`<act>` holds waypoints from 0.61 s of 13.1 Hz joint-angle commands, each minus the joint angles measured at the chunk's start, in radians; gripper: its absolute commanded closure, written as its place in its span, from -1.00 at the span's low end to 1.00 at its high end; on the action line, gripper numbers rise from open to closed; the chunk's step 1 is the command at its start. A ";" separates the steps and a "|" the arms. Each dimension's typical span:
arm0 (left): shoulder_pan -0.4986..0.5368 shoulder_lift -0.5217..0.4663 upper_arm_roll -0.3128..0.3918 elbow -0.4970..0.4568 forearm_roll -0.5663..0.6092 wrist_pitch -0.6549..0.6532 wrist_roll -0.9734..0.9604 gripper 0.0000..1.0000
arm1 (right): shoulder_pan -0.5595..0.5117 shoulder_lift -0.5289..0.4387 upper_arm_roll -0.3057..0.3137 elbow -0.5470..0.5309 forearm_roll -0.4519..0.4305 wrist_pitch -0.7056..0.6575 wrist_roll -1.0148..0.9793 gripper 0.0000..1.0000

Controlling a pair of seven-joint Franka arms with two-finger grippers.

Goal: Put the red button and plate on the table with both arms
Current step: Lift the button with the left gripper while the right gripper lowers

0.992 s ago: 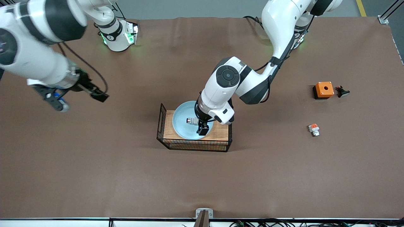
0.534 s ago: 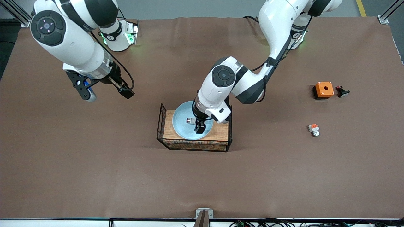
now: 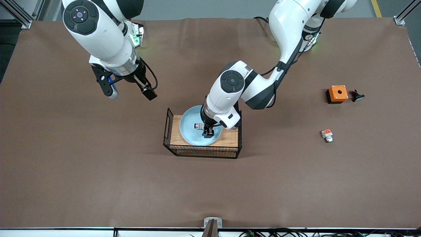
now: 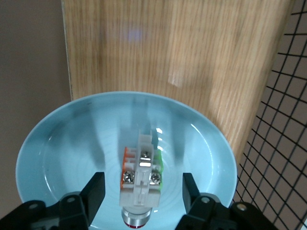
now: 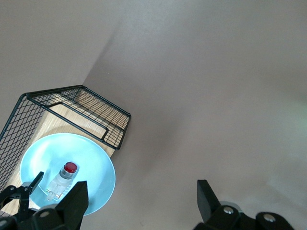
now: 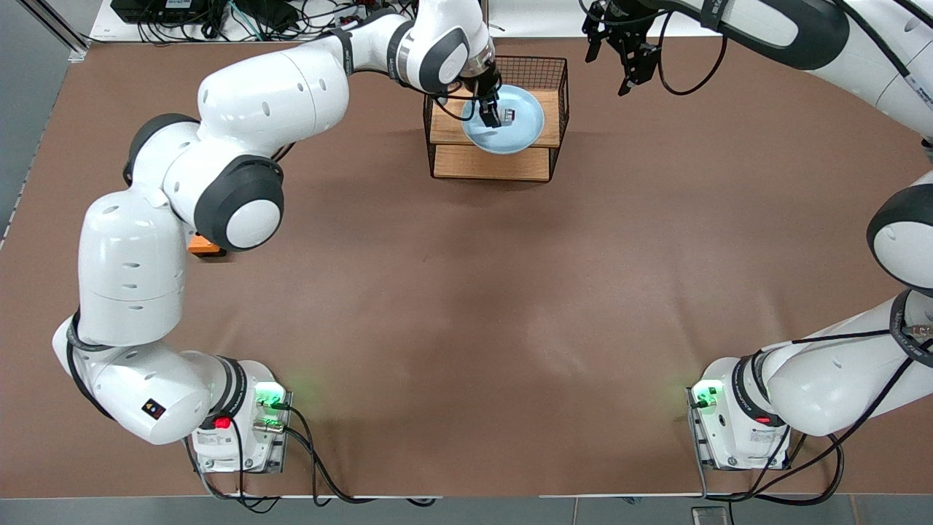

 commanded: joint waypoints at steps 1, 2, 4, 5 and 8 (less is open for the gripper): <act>-0.007 0.014 0.008 0.023 0.019 -0.006 0.003 -0.02 | 0.026 -0.003 -0.013 -0.016 0.017 0.011 0.047 -1.00; -0.007 0.014 0.008 0.023 0.019 -0.006 0.003 0.16 | 0.034 -0.003 -0.013 -0.019 0.017 0.016 0.060 -1.00; -0.009 0.014 0.008 0.023 0.019 -0.007 0.003 0.48 | 0.052 -0.003 -0.013 -0.018 0.017 0.043 0.101 -1.00; -0.009 0.014 0.008 0.022 0.019 -0.007 0.003 0.60 | 0.066 0.008 -0.013 -0.018 0.017 0.060 0.122 -1.00; -0.009 0.008 0.008 0.023 0.019 -0.007 0.003 0.68 | 0.087 0.016 -0.013 -0.018 0.017 0.071 0.136 -1.00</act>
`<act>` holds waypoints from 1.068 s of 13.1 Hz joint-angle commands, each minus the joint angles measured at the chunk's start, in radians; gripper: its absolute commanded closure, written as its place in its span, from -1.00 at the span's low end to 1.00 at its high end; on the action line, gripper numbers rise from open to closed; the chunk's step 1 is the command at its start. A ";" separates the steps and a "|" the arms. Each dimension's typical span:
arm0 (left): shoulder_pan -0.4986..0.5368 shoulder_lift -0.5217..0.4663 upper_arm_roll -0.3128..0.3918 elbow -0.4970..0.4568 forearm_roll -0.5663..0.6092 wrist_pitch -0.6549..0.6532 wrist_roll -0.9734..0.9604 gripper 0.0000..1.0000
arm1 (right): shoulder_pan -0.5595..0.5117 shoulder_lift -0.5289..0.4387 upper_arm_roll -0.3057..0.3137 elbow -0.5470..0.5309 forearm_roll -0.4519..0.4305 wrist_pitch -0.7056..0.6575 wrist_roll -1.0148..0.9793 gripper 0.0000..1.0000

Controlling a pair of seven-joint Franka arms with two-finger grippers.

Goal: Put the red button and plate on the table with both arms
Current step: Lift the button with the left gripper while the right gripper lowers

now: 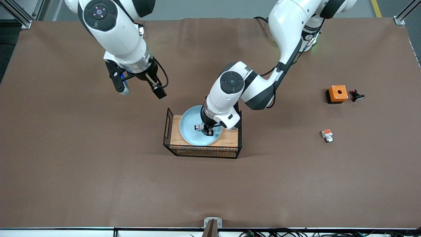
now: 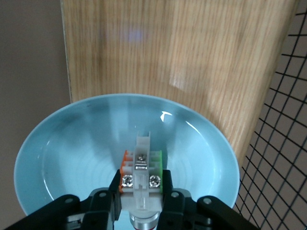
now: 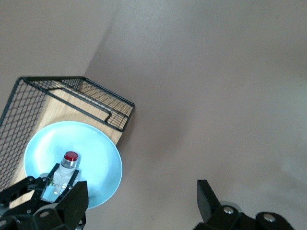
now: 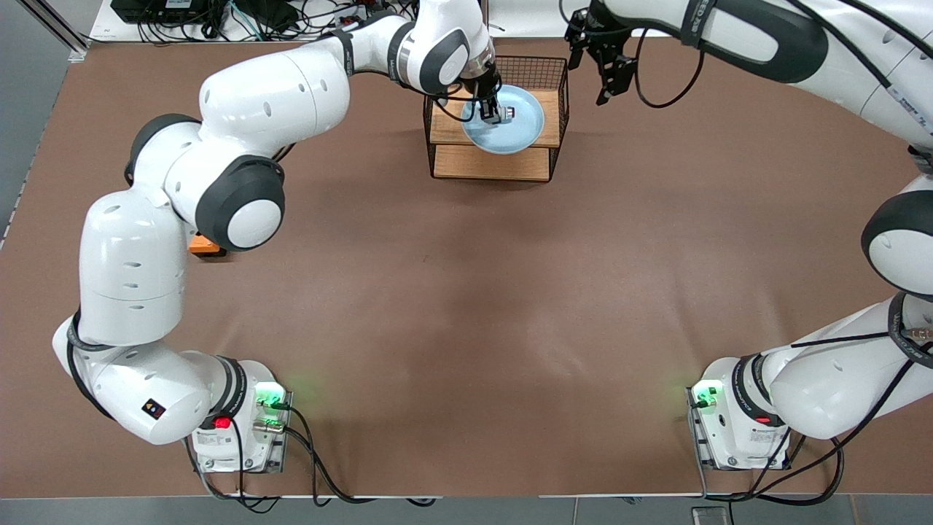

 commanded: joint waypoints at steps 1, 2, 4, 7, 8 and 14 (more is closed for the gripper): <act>-0.009 0.000 0.008 0.024 0.018 -0.006 0.003 0.68 | 0.030 0.008 -0.013 0.000 0.015 0.023 0.023 -1.00; -0.007 -0.006 0.008 0.026 0.018 -0.007 0.003 0.68 | 0.037 0.016 -0.013 0.000 0.014 0.035 0.046 -1.00; -0.007 -0.023 0.009 0.026 0.018 -0.010 0.003 0.68 | 0.051 0.024 -0.013 0.000 0.011 0.058 0.075 -1.00; -0.006 -0.062 0.011 0.026 0.018 -0.050 0.005 0.68 | 0.068 0.042 -0.013 0.001 0.007 0.086 0.109 -1.00; -0.006 -0.087 0.011 0.026 0.020 -0.077 0.011 0.68 | 0.080 0.047 -0.013 0.001 0.006 0.092 0.114 -1.00; 0.010 -0.182 0.008 0.023 0.023 -0.219 0.127 0.68 | 0.125 0.122 -0.014 0.001 -0.003 0.193 0.223 -1.00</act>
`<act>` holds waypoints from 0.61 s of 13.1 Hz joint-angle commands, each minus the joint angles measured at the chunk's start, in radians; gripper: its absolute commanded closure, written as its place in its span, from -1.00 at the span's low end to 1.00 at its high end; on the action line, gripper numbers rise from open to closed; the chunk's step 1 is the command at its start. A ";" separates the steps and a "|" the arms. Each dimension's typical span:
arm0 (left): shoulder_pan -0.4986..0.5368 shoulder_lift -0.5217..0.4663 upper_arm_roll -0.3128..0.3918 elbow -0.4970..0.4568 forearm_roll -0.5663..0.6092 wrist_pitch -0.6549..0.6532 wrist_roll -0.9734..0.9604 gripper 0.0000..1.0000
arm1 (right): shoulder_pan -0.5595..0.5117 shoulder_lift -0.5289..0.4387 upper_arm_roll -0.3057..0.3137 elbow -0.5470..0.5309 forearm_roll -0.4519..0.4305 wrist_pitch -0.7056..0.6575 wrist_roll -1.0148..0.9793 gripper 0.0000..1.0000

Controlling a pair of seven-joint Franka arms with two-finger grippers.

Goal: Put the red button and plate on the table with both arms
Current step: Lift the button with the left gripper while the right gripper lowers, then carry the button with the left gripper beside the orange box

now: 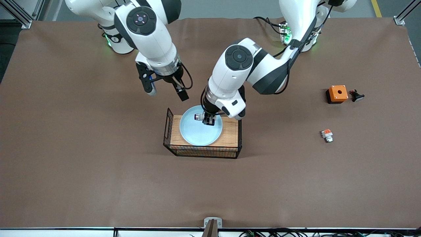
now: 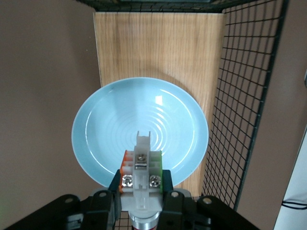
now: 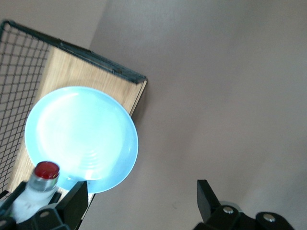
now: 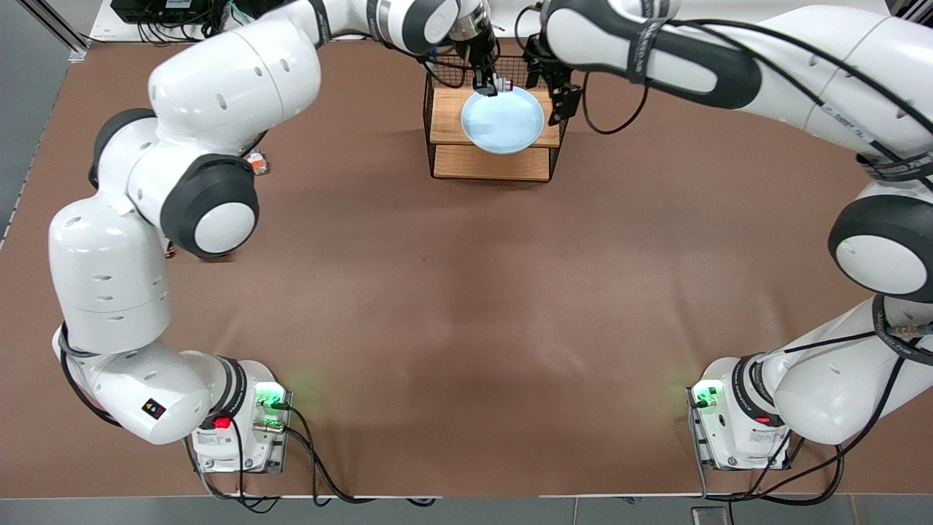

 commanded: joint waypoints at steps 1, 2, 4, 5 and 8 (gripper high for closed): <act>0.005 -0.042 0.006 -0.016 0.021 -0.073 0.060 0.68 | 0.017 0.037 -0.013 0.005 -0.003 0.043 0.051 -1.00; 0.007 -0.054 0.007 -0.017 0.022 -0.100 0.088 0.68 | 0.019 0.051 -0.013 0.005 -0.003 0.053 0.052 -1.00; 0.043 -0.094 0.000 -0.043 0.019 -0.133 0.160 0.68 | 0.031 0.079 -0.013 0.005 -0.019 0.083 0.083 -1.00; 0.059 -0.115 -0.001 -0.054 0.016 -0.166 0.207 0.68 | 0.039 0.097 -0.013 0.007 -0.042 0.100 0.107 -1.00; 0.111 -0.198 -0.004 -0.121 0.005 -0.268 0.402 0.68 | 0.066 0.145 -0.013 0.010 -0.090 0.139 0.183 -1.00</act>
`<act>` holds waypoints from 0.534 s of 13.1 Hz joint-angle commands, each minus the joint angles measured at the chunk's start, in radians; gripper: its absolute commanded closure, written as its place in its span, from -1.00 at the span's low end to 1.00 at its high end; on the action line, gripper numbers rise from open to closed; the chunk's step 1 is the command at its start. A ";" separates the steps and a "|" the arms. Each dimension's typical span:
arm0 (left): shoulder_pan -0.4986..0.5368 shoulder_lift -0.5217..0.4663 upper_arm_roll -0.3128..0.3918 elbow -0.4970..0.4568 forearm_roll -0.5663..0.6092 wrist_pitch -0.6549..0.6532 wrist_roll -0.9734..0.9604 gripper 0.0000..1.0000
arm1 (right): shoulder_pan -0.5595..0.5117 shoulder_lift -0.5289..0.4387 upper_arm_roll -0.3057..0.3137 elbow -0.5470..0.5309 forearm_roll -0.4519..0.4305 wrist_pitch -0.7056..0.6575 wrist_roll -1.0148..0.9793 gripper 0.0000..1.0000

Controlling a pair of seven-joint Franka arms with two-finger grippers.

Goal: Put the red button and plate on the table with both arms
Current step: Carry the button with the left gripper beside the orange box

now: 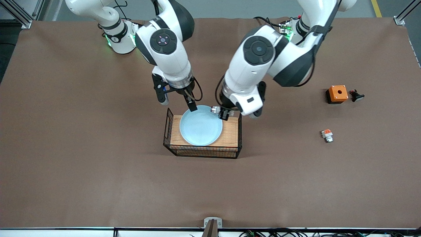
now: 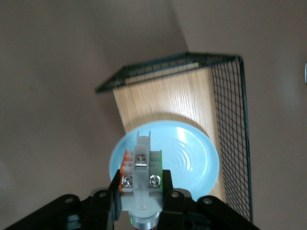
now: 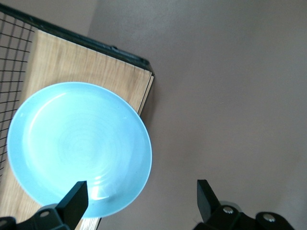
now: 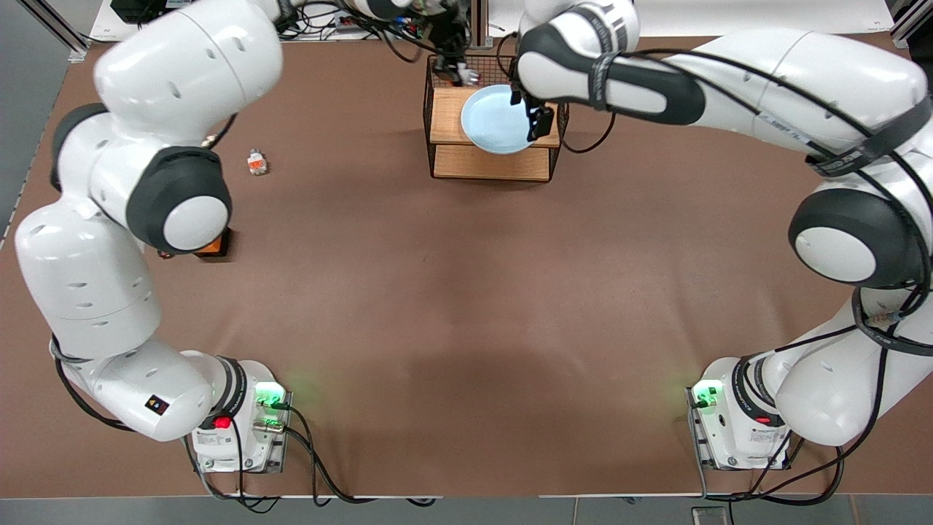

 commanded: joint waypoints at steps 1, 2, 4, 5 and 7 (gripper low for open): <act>0.047 -0.131 -0.007 -0.142 0.000 -0.064 0.183 0.68 | 0.039 0.039 -0.012 0.013 -0.050 0.027 0.081 -1.00; 0.065 -0.172 -0.007 -0.198 -0.018 -0.071 0.263 0.67 | 0.051 0.050 -0.012 0.013 -0.062 0.033 0.096 -1.00; 0.107 -0.243 -0.007 -0.297 -0.043 -0.073 0.411 0.67 | 0.066 0.071 -0.012 0.016 -0.097 0.035 0.141 -1.00; 0.128 -0.275 -0.007 -0.346 -0.055 -0.073 0.496 0.67 | 0.077 0.083 -0.012 0.017 -0.117 0.036 0.164 -1.00; 0.177 -0.335 -0.007 -0.450 -0.072 -0.073 0.660 0.67 | 0.098 0.103 -0.012 0.016 -0.128 0.056 0.210 -0.99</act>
